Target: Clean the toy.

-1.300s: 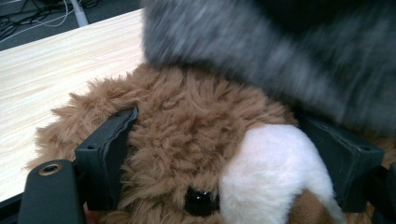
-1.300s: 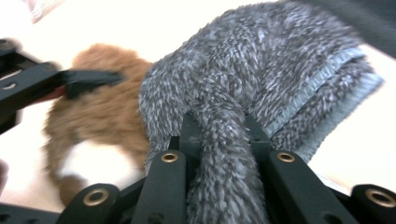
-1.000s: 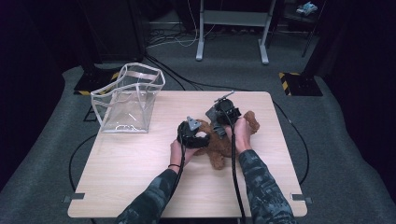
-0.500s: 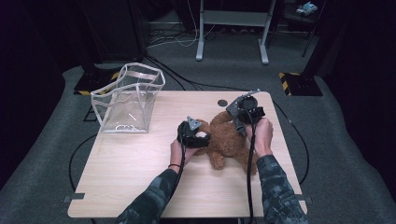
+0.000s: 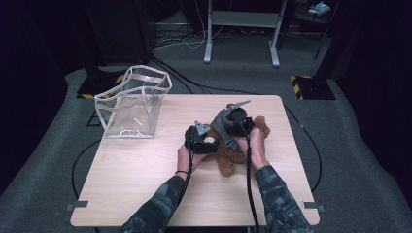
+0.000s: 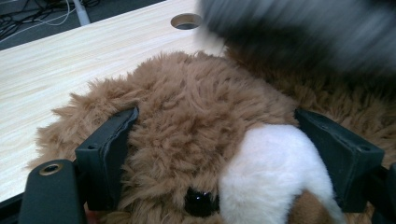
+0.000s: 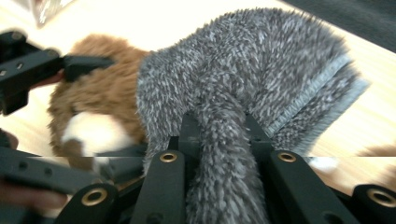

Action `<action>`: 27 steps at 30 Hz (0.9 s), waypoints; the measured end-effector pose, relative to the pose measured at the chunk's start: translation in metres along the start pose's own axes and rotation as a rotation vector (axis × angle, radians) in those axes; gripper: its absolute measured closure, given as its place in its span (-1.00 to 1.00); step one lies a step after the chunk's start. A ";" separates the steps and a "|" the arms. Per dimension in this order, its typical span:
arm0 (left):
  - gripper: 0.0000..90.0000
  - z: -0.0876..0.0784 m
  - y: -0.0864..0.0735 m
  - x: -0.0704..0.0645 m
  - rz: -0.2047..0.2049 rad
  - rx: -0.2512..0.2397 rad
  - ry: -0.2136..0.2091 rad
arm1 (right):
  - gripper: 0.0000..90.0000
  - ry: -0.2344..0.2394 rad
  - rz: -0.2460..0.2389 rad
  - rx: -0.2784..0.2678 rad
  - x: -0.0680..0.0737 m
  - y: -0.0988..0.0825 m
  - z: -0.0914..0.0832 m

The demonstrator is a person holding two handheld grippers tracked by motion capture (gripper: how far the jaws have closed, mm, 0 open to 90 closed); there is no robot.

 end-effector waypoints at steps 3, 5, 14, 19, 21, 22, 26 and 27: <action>-0.61 0.000 0.000 0.001 0.003 0.002 -0.001 | 0.67 -0.010 0.001 0.039 0.005 0.001 0.017; -0.61 0.000 0.000 0.001 0.002 0.002 -0.002 | 0.67 -0.006 0.022 0.054 0.001 0.001 0.024; -0.61 0.000 0.001 0.000 -0.002 0.005 0.001 | 0.68 -0.104 0.107 0.062 -0.036 0.000 0.020; -0.61 0.000 0.001 0.000 -0.002 0.009 -0.002 | 0.68 -0.171 0.143 0.062 -0.058 -0.008 0.006; -0.61 0.000 0.001 0.000 -0.001 0.011 -0.002 | 0.68 -0.174 0.184 0.044 -0.066 -0.011 -0.002; -0.61 0.000 0.001 0.000 0.000 0.011 -0.002 | 0.68 -0.177 0.202 0.033 -0.071 -0.013 -0.009; -0.61 0.000 0.001 0.000 -0.001 0.013 -0.001 | 0.68 -0.189 0.247 -0.007 -0.082 -0.021 -0.031; -0.61 0.000 0.000 0.001 0.001 0.019 -0.003 | 0.68 -0.196 0.250 -0.009 -0.083 -0.023 -0.034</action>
Point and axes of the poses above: each handheld gripper's, and its own axes: z roughly forward along the jaws, y roughly out of its top, x roughly to its left, the point moved 8 cm from there along z, roughly forward along the jaws, and after that the axes turned 7 degrees about -z, right-handed, at the moved point
